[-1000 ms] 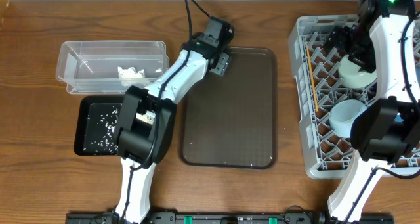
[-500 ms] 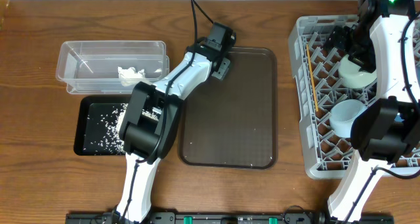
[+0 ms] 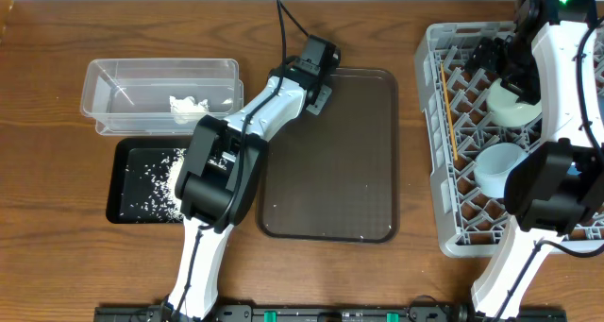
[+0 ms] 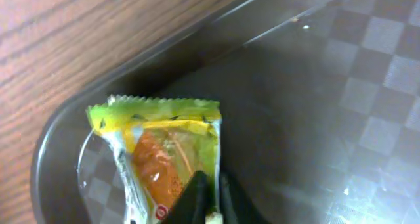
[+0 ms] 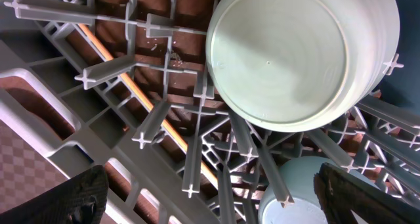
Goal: Sort waste into correct bins and load items into the dishwasher rack
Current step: 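Reach the left gripper back to the snack wrapper and grasp it, then carry the snack wrapper into the clear plastic bin and release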
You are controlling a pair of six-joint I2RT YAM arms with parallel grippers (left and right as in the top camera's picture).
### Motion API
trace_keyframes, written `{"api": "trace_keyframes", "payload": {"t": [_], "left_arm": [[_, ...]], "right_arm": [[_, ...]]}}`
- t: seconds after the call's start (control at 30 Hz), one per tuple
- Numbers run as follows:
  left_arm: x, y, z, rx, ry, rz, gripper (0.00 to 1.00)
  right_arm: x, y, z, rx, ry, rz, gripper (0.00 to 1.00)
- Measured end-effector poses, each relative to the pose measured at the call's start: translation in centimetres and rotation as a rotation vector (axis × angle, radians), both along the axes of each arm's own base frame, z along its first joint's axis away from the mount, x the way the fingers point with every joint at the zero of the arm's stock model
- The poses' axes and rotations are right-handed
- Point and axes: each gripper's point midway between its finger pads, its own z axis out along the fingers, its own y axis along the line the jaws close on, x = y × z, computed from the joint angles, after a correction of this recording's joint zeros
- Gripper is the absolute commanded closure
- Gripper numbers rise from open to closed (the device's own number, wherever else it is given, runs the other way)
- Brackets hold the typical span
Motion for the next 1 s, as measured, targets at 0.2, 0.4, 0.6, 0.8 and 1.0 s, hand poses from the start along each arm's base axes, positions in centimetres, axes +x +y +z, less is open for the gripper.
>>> {"api": "trace_keyframes", "payload": {"t": [0.2, 0.4, 0.6, 0.8, 1.0], "left_arm": [[0.1, -0.1, 1.2, -0.012, -0.018, 0.005, 0.94], [0.8, -0.4, 8.7, -0.091, -0.141, 0.032, 0.94], [0.9, 1.8, 19.4, -0.200, -0.335, 0.156, 0.94], [1.4, 11.7, 23.0, -0.269, -0.407, 0.557, 0.94], [0.2, 22.9, 19.9, -0.352, -0.349, 1.066, 0.94]], "right_arm": [[0.0, 0.0, 0.0, 0.000, 0.000, 0.000, 0.01], [0.0, 0.0, 0.0, 0.000, 0.000, 0.000, 0.01], [0.0, 0.0, 0.0, 0.000, 0.000, 0.000, 0.01], [0.0, 0.0, 0.0, 0.000, 0.000, 0.000, 0.01], [0.0, 0.0, 0.0, 0.000, 0.000, 0.000, 0.01]]}}
